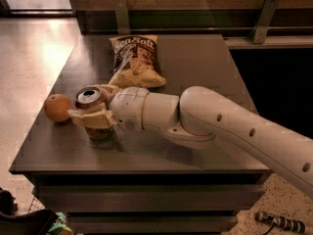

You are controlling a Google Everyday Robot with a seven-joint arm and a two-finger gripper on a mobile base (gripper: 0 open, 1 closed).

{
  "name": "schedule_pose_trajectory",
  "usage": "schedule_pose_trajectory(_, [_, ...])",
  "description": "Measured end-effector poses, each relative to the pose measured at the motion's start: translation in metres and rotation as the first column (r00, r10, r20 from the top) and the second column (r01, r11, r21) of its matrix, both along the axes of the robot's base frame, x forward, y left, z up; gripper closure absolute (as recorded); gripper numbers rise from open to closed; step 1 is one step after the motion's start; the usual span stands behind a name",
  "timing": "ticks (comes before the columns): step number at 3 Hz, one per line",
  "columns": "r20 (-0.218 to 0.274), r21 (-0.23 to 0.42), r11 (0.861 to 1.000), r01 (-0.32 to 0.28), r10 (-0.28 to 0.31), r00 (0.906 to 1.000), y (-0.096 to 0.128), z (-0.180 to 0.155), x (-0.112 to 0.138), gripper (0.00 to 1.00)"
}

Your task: Move orange can near orange

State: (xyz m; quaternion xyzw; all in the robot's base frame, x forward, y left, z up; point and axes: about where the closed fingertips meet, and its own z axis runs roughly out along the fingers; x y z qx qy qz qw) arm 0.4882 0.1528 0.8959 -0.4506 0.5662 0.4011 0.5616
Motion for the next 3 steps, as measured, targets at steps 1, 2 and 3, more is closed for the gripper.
schedule_pose_trajectory(1, [0.001, 0.000, 1.000, -0.003, 0.003, 1.0000, 0.0015, 0.0004, -0.0009, 0.51])
schedule_pose_trajectory(2, [0.002, -0.001, 1.000, -0.006, 0.006, 1.0000, 0.0033, 0.0010, -0.0020, 0.27])
schedule_pose_trajectory(3, [0.003, -0.001, 1.000, -0.010, 0.010, 0.9999, 0.0053, 0.0017, -0.0033, 0.00])
